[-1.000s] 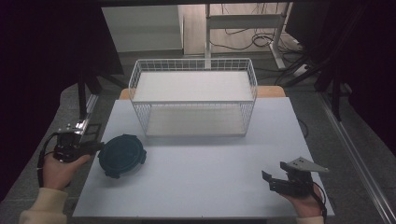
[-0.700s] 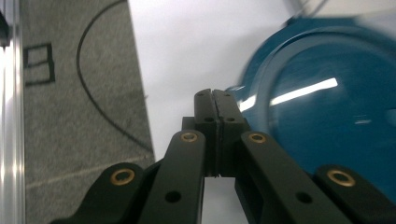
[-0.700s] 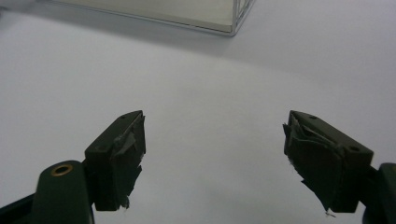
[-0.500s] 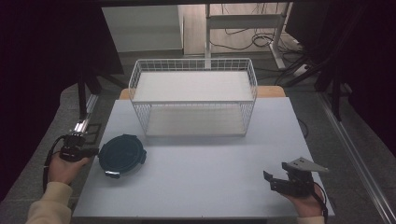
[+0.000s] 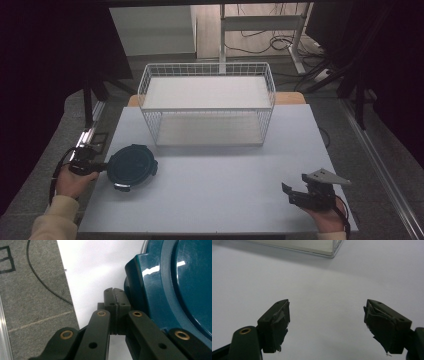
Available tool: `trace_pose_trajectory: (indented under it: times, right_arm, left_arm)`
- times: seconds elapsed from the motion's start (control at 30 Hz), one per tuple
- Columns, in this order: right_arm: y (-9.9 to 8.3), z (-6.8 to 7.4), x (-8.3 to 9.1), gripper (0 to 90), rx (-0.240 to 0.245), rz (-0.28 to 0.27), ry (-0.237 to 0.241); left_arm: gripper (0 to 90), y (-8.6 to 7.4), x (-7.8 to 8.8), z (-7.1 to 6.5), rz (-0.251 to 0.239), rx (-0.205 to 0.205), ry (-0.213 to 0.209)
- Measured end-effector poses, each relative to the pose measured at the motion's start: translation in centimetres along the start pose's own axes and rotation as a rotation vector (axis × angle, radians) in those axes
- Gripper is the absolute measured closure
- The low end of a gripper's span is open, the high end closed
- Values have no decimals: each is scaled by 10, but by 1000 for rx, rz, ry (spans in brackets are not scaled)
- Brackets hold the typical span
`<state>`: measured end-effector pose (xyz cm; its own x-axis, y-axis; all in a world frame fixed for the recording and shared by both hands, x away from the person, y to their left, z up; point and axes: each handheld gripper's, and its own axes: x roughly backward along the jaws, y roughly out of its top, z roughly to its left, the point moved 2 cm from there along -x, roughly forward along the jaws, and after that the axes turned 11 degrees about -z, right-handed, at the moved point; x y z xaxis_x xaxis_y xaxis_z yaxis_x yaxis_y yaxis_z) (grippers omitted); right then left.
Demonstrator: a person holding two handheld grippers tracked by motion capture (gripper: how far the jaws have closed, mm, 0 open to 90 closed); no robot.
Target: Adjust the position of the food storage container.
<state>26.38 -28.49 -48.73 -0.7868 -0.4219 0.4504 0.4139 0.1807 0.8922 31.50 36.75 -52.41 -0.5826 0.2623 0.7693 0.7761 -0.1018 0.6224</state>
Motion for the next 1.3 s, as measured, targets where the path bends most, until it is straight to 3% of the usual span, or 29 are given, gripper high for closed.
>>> trace_pose_trajectory:
  times: [0.3,0.5,0.8,1.0,1.3]
  right_arm:
    - [1,0,1,204,-3,-6,-6]
    - [1,0,1,206,-6,-7,-10]
    - [0,-1,2,208,-16,-1,-19]
    - [0,-1,2,208,-15,1,-19]
    - [0,0,1,208,-10,2,-19]
  left_arm:
    - [900,2,-2,-7,-9,-14,-29]
    - [900,7,-7,-24,-13,-47,-61]
    - [900,15,-15,-62,-13,-106,-91]
    - [900,19,-19,-90,-9,-149,-149]
    - [900,16,-23,-114,-20,-199,-186]
